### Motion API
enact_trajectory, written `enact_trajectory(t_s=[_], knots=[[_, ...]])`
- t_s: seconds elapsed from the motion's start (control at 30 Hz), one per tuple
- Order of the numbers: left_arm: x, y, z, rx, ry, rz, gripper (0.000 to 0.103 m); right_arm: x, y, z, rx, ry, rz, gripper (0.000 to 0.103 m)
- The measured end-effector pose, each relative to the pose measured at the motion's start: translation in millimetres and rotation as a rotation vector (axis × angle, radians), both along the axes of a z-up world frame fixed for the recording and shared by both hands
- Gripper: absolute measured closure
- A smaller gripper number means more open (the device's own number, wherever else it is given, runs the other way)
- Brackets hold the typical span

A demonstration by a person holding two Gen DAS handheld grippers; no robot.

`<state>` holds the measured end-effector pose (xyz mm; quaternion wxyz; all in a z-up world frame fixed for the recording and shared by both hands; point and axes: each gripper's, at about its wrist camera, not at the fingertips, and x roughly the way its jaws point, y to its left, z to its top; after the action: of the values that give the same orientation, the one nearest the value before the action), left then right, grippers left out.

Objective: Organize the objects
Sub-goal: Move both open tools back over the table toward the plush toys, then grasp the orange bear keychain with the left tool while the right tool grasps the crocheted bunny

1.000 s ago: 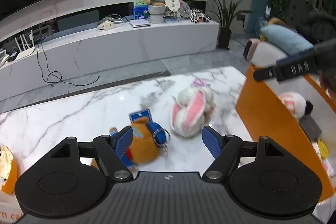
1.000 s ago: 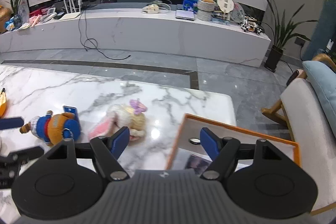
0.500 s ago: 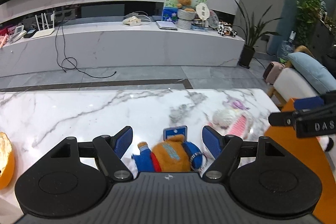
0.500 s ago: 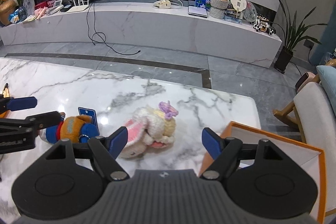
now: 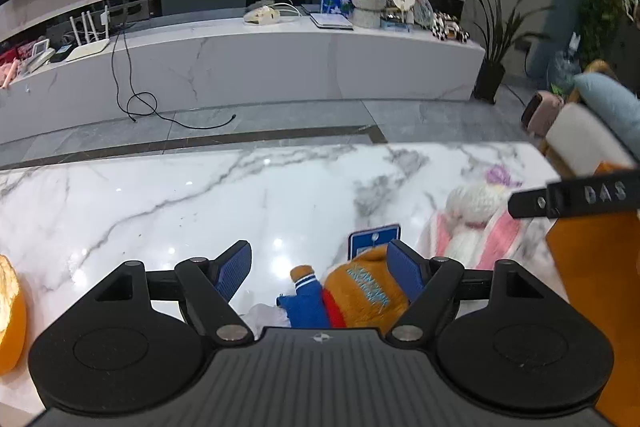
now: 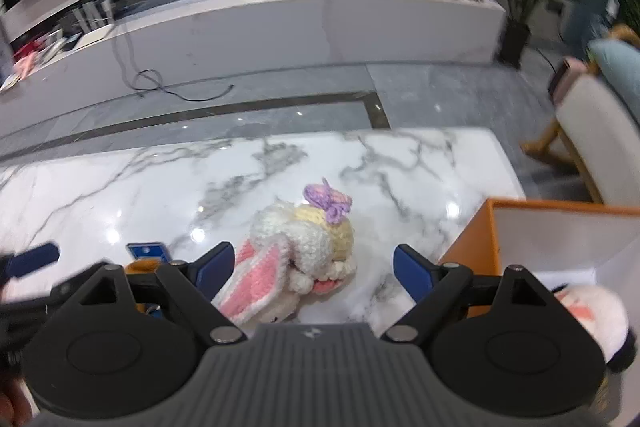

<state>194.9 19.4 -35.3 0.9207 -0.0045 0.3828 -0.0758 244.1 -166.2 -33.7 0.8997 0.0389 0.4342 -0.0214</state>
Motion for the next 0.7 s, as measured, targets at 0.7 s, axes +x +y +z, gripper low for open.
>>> enact_trajectory(t_s=[0.7], knots=[[2, -6, -22, -0.148, 0.14, -0.052, 0.009, 7, 16, -39, 0.07, 0.097, 0.069, 0.046]])
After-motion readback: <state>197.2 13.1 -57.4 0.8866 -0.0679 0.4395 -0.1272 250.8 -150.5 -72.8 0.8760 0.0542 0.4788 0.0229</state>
